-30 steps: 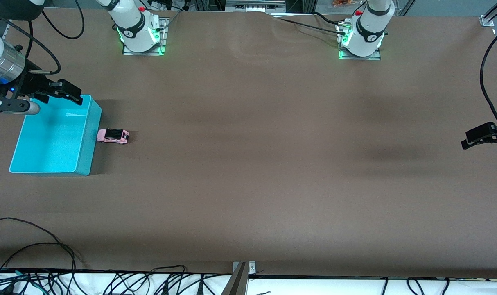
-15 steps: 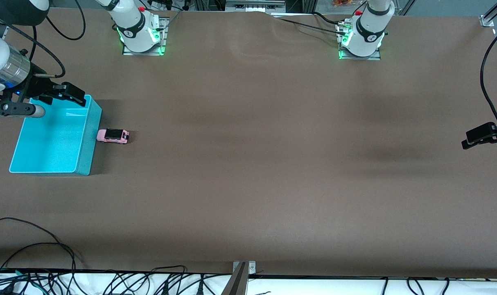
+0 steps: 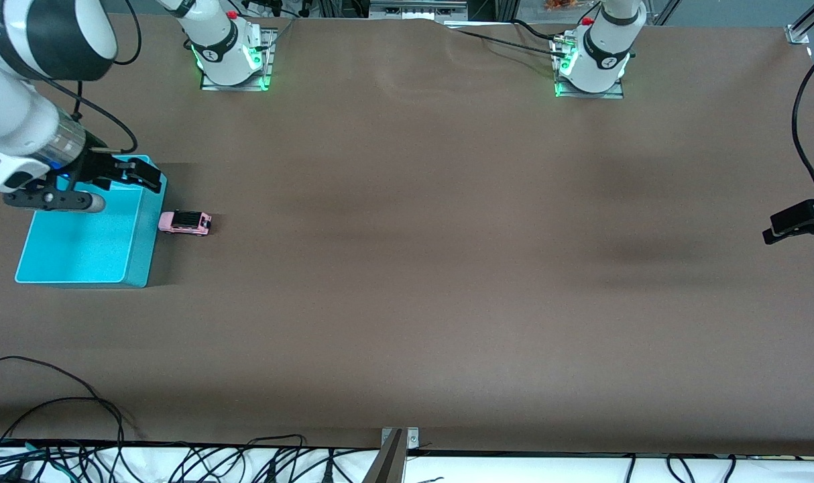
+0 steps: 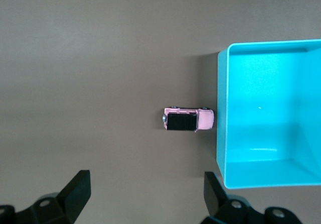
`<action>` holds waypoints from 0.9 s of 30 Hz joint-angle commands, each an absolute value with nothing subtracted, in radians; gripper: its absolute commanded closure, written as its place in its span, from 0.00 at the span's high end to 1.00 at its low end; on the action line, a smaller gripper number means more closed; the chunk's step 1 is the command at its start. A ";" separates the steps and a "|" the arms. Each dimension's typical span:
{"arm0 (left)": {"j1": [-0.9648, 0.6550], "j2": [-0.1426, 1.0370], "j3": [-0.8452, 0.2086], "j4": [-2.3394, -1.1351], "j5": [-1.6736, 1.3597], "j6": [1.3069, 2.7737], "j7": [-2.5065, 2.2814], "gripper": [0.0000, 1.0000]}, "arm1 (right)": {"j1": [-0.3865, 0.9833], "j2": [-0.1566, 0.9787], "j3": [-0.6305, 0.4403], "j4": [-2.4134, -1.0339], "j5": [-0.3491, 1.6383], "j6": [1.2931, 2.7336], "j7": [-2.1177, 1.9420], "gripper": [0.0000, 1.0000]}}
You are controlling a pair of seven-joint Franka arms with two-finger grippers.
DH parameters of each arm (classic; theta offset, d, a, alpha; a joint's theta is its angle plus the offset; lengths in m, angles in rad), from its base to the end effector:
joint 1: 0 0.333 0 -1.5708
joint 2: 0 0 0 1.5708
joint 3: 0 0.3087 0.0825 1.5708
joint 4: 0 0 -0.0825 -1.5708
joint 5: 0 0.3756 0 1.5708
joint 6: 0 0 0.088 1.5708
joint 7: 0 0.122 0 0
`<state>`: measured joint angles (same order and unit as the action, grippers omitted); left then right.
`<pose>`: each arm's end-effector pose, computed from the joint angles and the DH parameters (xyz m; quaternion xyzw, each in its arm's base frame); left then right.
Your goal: Wind and store pink jeep toy
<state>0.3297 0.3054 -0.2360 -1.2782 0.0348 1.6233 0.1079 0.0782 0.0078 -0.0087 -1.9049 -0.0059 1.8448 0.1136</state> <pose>0.6335 0.0869 0.5662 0.9996 -0.0015 0.0256 0.0151 0.5447 0.0374 0.4652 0.9992 -0.0211 -0.0335 0.0059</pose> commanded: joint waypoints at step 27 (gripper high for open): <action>0.348 0.299 -0.233 -1.279 0.014 1.615 0.138 1.00 | 0.063 0.018 0.018 -2.276 -0.011 2.252 0.126 1.00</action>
<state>0.3370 0.3050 -0.2360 -1.2785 0.0348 1.6233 0.1080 0.0751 0.0458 0.0019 -2.1877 -0.0058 2.1595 0.1168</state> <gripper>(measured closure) 0.000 0.000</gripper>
